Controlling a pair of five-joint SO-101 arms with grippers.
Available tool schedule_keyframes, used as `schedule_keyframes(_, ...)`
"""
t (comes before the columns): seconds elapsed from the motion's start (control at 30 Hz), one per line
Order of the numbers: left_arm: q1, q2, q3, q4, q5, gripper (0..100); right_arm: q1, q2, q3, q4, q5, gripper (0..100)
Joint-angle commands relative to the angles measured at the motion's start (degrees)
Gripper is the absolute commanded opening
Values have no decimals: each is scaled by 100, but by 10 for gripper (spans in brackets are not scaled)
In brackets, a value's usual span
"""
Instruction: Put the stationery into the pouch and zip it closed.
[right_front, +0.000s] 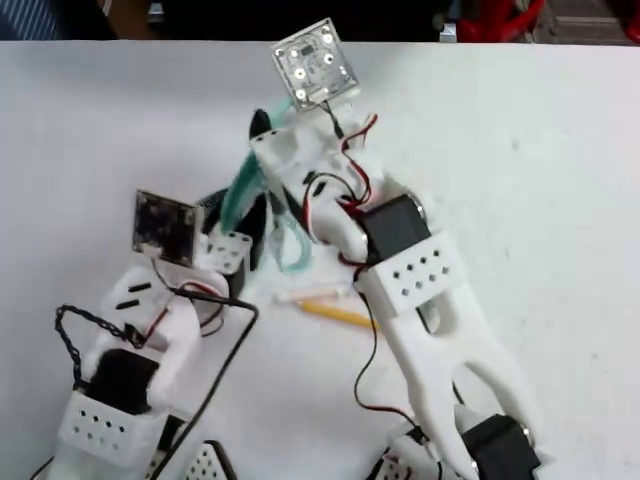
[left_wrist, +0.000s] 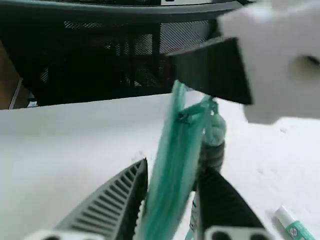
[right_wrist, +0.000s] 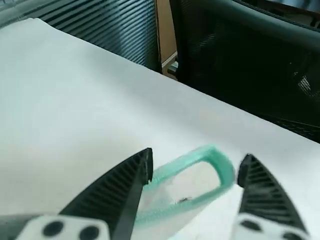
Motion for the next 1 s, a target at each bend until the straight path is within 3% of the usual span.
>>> schedule_keyframes(0.0,-549,13,-79,-158,343,183,189,-127,-158,-13,62,241)
schedule_keyframes(0.2,48,13,123,-167,-211,180,268,13,-396,40,62,226)
schedule_keyframes(0.33,110,13,475,-624,-255,155,321,312,-1020,567,62,226)
schedule_keyframes(0.6,-22,13,580,-809,-264,77,769,910,-3921,3292,62,226)
schedule_keyframes(0.77,-31,13,589,-774,-264,56,1534,2009,-5530,5051,299,223)
schedule_keyframes(0.87,-22,13,563,-765,-501,24,2114,2334,-5187,5095,862,223)
schedule_keyframes(0.97,-13,13,554,-721,-545,23,2466,2343,-4369,5068,949,223)
